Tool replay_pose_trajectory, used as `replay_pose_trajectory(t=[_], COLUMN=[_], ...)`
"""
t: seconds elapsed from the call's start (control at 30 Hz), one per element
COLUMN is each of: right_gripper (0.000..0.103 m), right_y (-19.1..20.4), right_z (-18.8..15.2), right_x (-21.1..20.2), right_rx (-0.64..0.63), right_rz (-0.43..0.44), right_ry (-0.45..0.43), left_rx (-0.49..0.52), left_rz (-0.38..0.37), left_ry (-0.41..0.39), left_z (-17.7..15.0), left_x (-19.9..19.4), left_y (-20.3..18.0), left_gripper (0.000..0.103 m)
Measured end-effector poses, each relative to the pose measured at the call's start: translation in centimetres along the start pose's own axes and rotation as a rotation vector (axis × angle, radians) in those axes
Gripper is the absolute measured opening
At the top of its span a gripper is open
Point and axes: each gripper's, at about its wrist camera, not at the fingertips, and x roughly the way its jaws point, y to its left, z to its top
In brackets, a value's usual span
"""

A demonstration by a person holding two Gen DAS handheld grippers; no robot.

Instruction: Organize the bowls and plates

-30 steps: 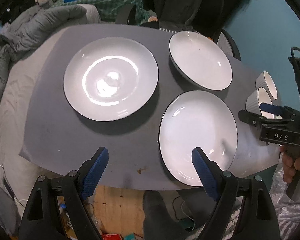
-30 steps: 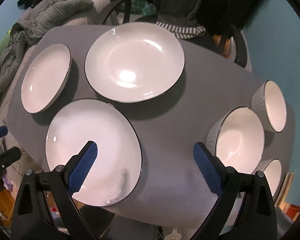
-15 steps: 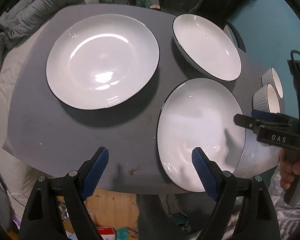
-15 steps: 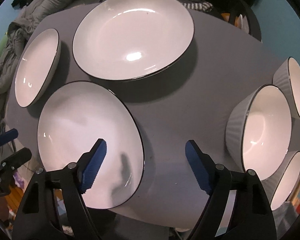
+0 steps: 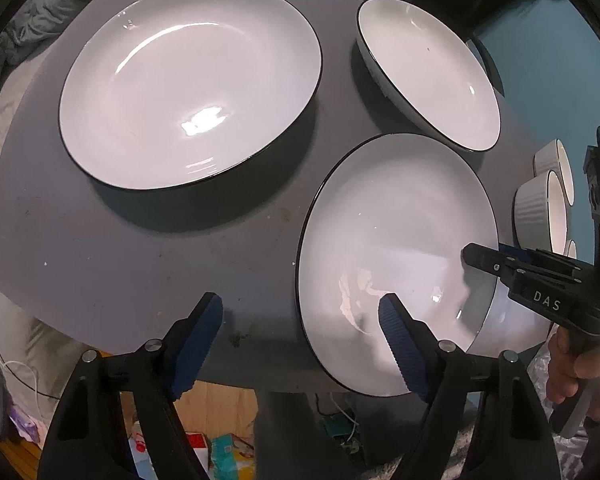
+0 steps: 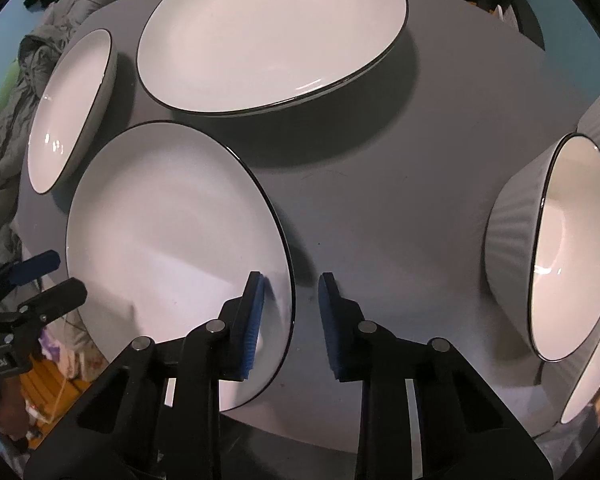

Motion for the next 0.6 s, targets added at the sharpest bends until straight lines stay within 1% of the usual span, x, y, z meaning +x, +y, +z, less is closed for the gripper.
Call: replay_pose_trajectory(t=[0.1,0.17,0.2,0.27,0.43,0.5,0.6], right_gripper=[0.028,0.028,0.028,0.028,0.028,0.027,0.027], right_y=[-0.2,-0.4,-0.9,-0.7,-0.4,0.3,0.7], right_z=[-0.1,0.3,0.7,1.2,1.6,2.0,2.3], right_x=[0.1,0.4,0.4,0.3,0.5,1.0,1.2], right_rx=[0.007,0.012,0.014,0.016,-0.009,-0.025,-0.037], right_rz=[0.016,0.028,0.034,0.044,0.038,0.029,0.026], right_ry=[0.007,0.012,0.015,0.026,0.028,0.028,0.031], left_rx=[-0.001,-0.009,-0.009,-0.002,0.012,0.009,0.014], left_rz=[0.011,0.012,0.010,0.019,0.033,0.037,0.036], left_ry=[0.008,0.011,0.011,0.016,0.025,0.034,0.043], left_z=[0.0,0.2,0.3,0.3,0.5,0.6,0.4], left_x=[-0.1,0.0,0.0,0.0,0.4,0.5,0.7], left_y=[0.5,0.6,0.7,0.9,1.0,1.0,1.1], left_gripper=[0.073,0.071,0.068,0.065,0.054,0.042,0.032])
